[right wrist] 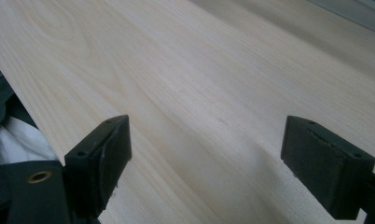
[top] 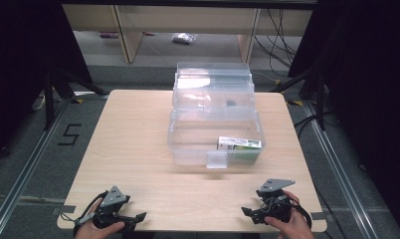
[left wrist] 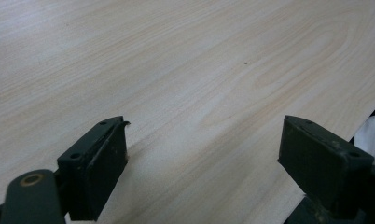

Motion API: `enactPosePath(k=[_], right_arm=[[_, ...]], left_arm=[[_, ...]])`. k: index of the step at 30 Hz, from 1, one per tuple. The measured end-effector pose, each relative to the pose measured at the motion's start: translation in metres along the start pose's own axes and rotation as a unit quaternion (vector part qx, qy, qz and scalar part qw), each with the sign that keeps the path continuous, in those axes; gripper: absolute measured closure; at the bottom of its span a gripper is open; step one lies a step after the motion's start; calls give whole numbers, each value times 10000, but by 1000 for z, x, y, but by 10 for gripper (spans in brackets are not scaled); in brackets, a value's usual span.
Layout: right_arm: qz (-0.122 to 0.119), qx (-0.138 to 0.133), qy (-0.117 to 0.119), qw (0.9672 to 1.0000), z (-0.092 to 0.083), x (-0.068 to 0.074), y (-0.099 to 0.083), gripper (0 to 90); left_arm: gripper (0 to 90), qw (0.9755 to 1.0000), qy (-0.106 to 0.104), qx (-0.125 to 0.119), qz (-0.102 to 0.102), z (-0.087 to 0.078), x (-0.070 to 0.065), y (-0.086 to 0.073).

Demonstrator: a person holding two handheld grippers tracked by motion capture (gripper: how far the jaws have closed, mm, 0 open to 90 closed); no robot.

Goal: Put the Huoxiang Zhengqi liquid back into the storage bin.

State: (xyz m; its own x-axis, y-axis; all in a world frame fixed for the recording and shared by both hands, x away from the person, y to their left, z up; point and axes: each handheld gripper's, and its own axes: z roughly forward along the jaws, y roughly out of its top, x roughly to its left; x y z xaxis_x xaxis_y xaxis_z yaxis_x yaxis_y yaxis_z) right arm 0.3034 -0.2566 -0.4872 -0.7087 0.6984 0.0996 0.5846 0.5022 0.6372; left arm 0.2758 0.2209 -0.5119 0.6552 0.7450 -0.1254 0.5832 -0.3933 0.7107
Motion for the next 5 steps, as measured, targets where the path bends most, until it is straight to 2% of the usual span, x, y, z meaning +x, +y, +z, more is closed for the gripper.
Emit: enactPosePath(k=[1,2,5], right_arm=[[-9,-1,-6,10000,0,0,0,172],[95,118,49,9999,-2,1,1,172],[119,57,-7,9999,-1,2,1,173]], left_arm=[[148,10000,2,1,0,0,0,0],[148,10000,-2,-6,4,0,0,0],[148,10000,-3,-13,-20,0,0,0]])
